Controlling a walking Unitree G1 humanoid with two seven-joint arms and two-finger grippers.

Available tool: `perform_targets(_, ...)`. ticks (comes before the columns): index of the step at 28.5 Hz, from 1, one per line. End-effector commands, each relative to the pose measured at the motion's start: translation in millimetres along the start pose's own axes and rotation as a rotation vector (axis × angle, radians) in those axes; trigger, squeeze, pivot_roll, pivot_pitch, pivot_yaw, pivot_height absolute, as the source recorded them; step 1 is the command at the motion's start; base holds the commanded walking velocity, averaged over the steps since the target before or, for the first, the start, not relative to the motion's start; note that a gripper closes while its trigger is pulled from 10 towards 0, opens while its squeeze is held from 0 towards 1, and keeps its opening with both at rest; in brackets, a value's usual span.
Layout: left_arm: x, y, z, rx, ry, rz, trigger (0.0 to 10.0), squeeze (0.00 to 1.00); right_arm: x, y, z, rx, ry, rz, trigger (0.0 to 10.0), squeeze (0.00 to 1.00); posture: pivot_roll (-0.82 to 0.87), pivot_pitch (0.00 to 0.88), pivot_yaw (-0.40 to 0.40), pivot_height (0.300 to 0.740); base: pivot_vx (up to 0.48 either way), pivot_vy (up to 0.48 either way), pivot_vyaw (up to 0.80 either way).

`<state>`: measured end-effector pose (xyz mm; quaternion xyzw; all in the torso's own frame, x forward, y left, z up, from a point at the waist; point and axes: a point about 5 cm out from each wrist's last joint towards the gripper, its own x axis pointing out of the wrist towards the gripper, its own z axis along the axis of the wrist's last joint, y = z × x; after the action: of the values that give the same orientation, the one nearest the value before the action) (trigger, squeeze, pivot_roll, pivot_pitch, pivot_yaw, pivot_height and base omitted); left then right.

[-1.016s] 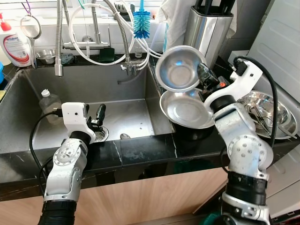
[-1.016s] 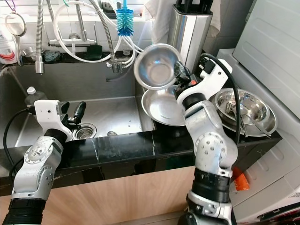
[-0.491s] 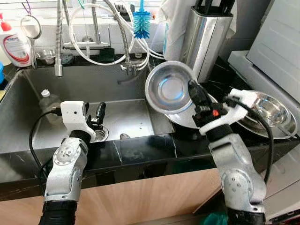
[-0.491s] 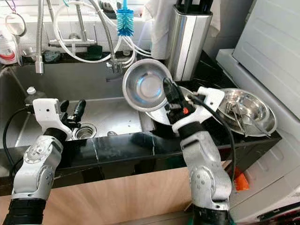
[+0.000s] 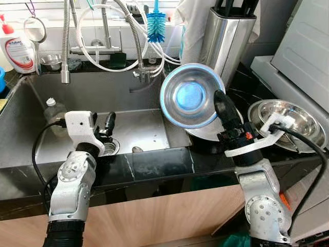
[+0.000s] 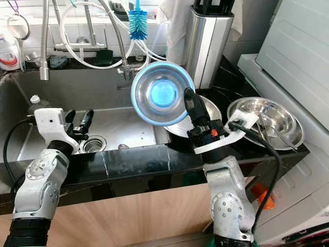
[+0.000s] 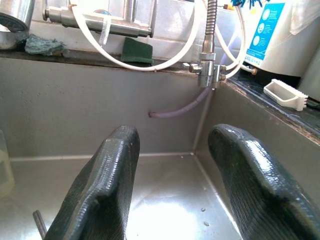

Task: Kitchen organization

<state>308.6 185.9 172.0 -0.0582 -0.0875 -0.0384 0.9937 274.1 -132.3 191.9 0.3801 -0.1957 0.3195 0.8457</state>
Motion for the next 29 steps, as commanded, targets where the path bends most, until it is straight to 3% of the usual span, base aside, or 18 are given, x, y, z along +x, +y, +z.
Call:
perform_targets(1,2.9,-2.7,5,-0.009,-0.017,-0.007,10.0,0.00,-4.7,-1.6,-3,0.046,-0.016,0.013,10.0,0.00,0.07,0.000,-0.043,0.740,0.000,0.000,0.00)
perform_targets(13,4.2,1.7,7,-0.061,-0.031,0.019,10.0,0.00,-9.5,-10.4,-9,0.053,0.007,0.038,10.0,0.00,0.07,0.003,-0.042,0.740,0.000,0.000,0.00)
perform_targets(17,5.8,11.6,14,-0.245,-0.068,0.069,10.0,0.00,-12.0,-16.9,-14,0.044,0.033,0.024,10.0,0.00,0.08,0.007,-0.041,0.740,0.000,0.000,0.00)
perform_targets(23,3.5,14.6,17,-0.386,-0.100,0.046,10.0,0.00,-14.7,-19.0,-17,0.048,0.043,0.016,10.0,0.00,0.08,0.005,-0.042,0.740,0.000,0.000,0.00)
perform_targets(26,4.0,12.2,24,-0.463,-0.127,-0.016,10.0,0.00,-14.3,-19.2,-18,0.049,0.046,0.019,10.0,0.00,0.08,0.003,-0.043,0.740,0.000,0.000,0.00)
perform_targets(27,3.8,8.4,28,-0.494,-0.135,-0.066,10.0,0.22,-14.1,-20.2,-19,0.049,0.047,0.015,10.0,0.00,0.08,0.003,-0.042,0.740,0.000,0.000,0.00)
perform_targets(28,3.2,4.9,30,-0.511,-0.136,-0.103,10.0,1.00,-14.0,-20.4,-20,0.048,0.050,0.015,10.0,0.00,0.09,0.003,-0.042,0.740,0.000,0.000,0.00)
perform_targets(29,1.2,-3.8,34,-0.538,-0.137,-0.184,10.0,1.00,-13.5,-20.0,-22,0.044,0.058,0.018,10.0,0.00,0.09,0.003,-0.041,0.740,0.000,0.000,0.00)
